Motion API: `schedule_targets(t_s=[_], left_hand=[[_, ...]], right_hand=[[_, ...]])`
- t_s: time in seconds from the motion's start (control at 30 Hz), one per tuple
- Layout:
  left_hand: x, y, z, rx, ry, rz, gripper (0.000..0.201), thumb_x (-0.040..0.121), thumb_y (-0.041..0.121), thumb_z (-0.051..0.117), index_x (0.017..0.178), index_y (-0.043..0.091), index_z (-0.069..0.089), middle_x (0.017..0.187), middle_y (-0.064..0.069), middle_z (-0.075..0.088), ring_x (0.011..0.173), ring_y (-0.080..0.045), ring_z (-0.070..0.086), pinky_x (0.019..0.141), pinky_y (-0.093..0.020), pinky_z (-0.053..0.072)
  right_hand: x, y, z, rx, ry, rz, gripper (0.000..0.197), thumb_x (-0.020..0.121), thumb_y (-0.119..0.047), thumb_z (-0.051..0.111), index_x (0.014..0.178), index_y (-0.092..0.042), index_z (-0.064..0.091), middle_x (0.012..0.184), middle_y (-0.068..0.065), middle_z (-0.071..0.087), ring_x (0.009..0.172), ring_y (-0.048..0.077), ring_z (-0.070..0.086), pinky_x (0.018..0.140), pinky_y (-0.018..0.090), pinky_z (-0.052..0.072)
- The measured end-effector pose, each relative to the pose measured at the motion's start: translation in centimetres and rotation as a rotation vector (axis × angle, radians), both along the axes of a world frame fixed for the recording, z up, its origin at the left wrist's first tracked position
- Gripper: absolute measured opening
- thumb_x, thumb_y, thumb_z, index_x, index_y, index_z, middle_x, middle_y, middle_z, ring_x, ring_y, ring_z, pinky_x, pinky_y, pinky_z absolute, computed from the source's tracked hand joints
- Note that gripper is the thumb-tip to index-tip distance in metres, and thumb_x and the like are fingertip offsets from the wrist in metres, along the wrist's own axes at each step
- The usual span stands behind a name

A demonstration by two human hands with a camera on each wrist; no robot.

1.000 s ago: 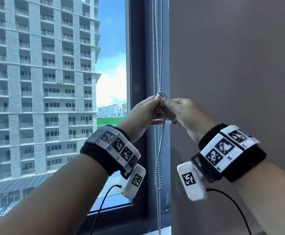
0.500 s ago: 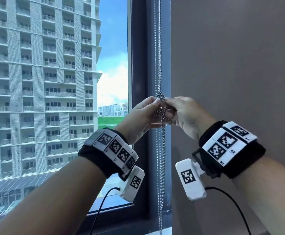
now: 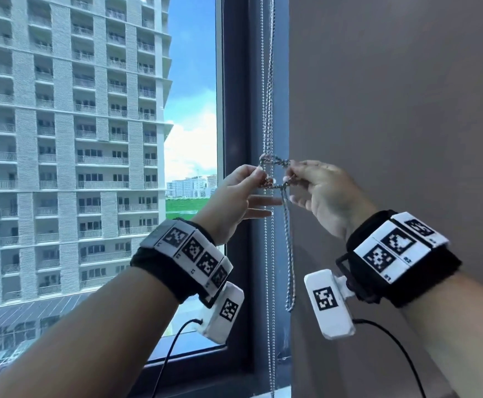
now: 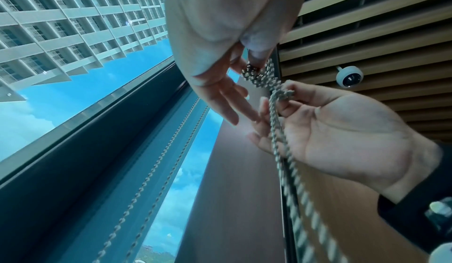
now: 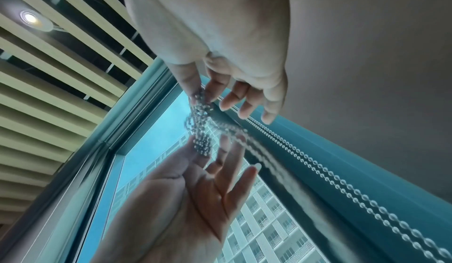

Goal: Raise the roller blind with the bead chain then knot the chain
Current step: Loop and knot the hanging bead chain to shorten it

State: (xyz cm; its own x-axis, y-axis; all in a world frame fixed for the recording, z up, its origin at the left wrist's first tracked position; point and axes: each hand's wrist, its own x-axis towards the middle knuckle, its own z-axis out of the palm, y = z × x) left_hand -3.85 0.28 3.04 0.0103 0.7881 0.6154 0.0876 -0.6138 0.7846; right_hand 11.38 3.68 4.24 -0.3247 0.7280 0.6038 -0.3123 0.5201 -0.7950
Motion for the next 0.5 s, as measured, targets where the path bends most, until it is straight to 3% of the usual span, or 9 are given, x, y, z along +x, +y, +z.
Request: schedule_targets(t_s=[0.1, 0.2, 0.27, 0.37, 0.43, 0.5], left_hand=[[-0.3, 0.1, -0.1, 0.038, 0.062, 0.079, 0.015, 0.100, 0.023, 0.042, 0.095, 0.012, 0.050, 0.089, -0.002, 0.063, 0.068, -0.008, 0.068, 0.087, -0.045, 0.052], [-0.2, 0.1, 0.0, 0.076, 0.100, 0.138, 0.012, 0.100, 0.021, 0.043, 0.099, 0.009, 0.047, 0.087, -0.006, 0.059, 0.071, -0.010, 0.062, 0.081, -0.037, 0.053], [-0.4, 0.3, 0.0, 0.092, 0.093, 0.162, 0.009, 0.099, 0.019, 0.045, 0.100, 0.010, 0.046, 0.082, -0.003, 0.057, 0.067, -0.008, 0.058, 0.071, -0.027, 0.051], [-0.8, 0.6, -0.1, 0.102, 0.065, 0.189, 0.005, 0.098, 0.016, 0.049, 0.093, 0.015, 0.049, 0.076, 0.005, 0.056, 0.057, 0.002, 0.055, 0.062, -0.016, 0.044], [-1.1, 0.8, -0.2, 0.111, 0.055, 0.208, 0.010, 0.097, 0.013, 0.049, 0.088, 0.018, 0.050, 0.075, 0.005, 0.056, 0.056, 0.005, 0.054, 0.063, -0.016, 0.042], [-1.4, 0.8, -0.4, 0.101, 0.041, 0.191, 0.012, 0.097, 0.010, 0.049, 0.087, 0.017, 0.053, 0.069, 0.008, 0.056, 0.054, 0.006, 0.054, 0.064, -0.014, 0.043]], right_hand=[[0.6, -0.7, 0.2, 0.068, 0.114, -0.001, 0.027, 0.094, -0.028, 0.051, 0.069, -0.020, 0.050, 0.075, -0.003, 0.052, 0.080, 0.013, 0.049, 0.084, 0.031, 0.040], [0.6, -1.7, 0.0, 0.138, 0.125, 0.100, 0.035, 0.098, -0.031, 0.043, 0.066, -0.018, 0.043, 0.056, -0.004, 0.042, 0.054, 0.012, 0.046, 0.072, 0.026, 0.045], [0.6, -1.9, -0.4, 0.143, 0.062, 0.182, 0.034, 0.100, -0.032, 0.037, 0.070, -0.016, 0.042, 0.048, -0.005, 0.030, 0.043, 0.012, 0.031, 0.057, 0.024, 0.046], [0.5, -1.7, -2.2, 0.066, -0.107, 0.289, 0.032, 0.101, -0.030, 0.033, 0.076, -0.015, 0.047, 0.050, -0.004, 0.029, 0.041, 0.010, 0.021, 0.037, 0.022, 0.026], [0.1, -1.3, -4.2, -0.015, -0.284, 0.363, 0.031, 0.100, -0.031, 0.035, 0.077, -0.017, 0.051, 0.054, -0.003, 0.035, 0.039, 0.008, 0.022, 0.036, 0.018, 0.017], [-0.7, -1.2, -6.6, -0.066, -0.440, 0.352, 0.031, 0.100, -0.032, 0.037, 0.076, -0.019, 0.051, 0.056, -0.002, 0.039, 0.037, 0.006, 0.025, 0.036, 0.015, 0.016]])
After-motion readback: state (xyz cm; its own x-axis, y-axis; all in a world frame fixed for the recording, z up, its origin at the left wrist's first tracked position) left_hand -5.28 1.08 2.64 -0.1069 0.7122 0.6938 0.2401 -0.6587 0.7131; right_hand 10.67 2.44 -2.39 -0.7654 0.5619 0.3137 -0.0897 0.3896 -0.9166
